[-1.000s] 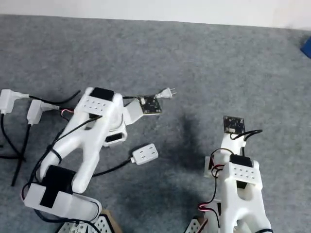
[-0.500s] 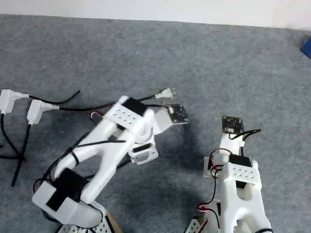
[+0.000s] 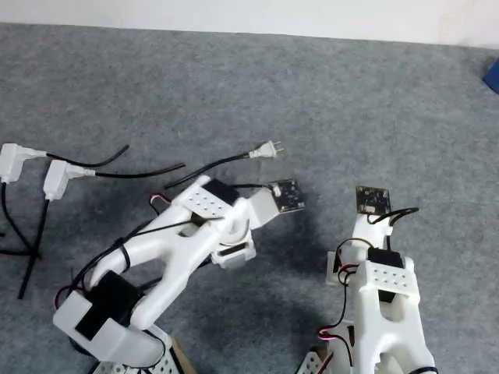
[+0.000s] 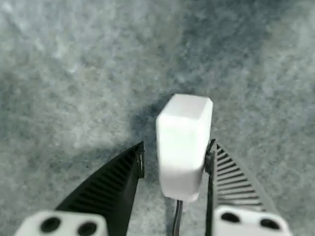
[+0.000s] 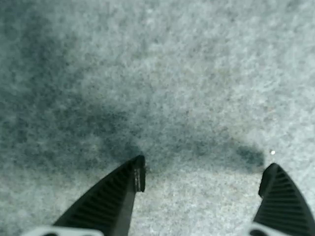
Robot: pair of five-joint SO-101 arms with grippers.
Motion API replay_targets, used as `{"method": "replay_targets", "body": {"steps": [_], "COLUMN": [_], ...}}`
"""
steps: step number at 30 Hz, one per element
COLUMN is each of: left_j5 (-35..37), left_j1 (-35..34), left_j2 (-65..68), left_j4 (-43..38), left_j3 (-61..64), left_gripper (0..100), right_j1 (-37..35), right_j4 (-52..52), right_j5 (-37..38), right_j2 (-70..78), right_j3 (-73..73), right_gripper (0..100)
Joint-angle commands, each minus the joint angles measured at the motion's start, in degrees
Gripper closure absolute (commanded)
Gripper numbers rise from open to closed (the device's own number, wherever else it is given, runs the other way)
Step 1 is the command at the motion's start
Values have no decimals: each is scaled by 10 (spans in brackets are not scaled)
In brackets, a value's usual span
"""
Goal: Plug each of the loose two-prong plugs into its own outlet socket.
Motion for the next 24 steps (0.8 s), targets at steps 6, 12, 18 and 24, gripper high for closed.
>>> {"method": "replay_targets", "body": {"steps": [6, 12, 18, 24], "left_j5": [-6, -18, -48, -46], "left_j1": [-11, -45, -58, -53], "left_j2": [-9, -6, -2, -7], "left_j4": [-9, 62, 76, 84], "left_j3": [-14, -109, -119, -107], "left_gripper": [793, 794, 796, 827], "right_j1": [-4, -4, -4, -4], "right_j4": [4, 4, 4, 4], "right_j5": [8, 8, 8, 8], "right_j2": [4, 4, 4, 4], "right_j3": [-3, -3, -3, -3], "right_gripper": [642, 642, 642, 642]}}
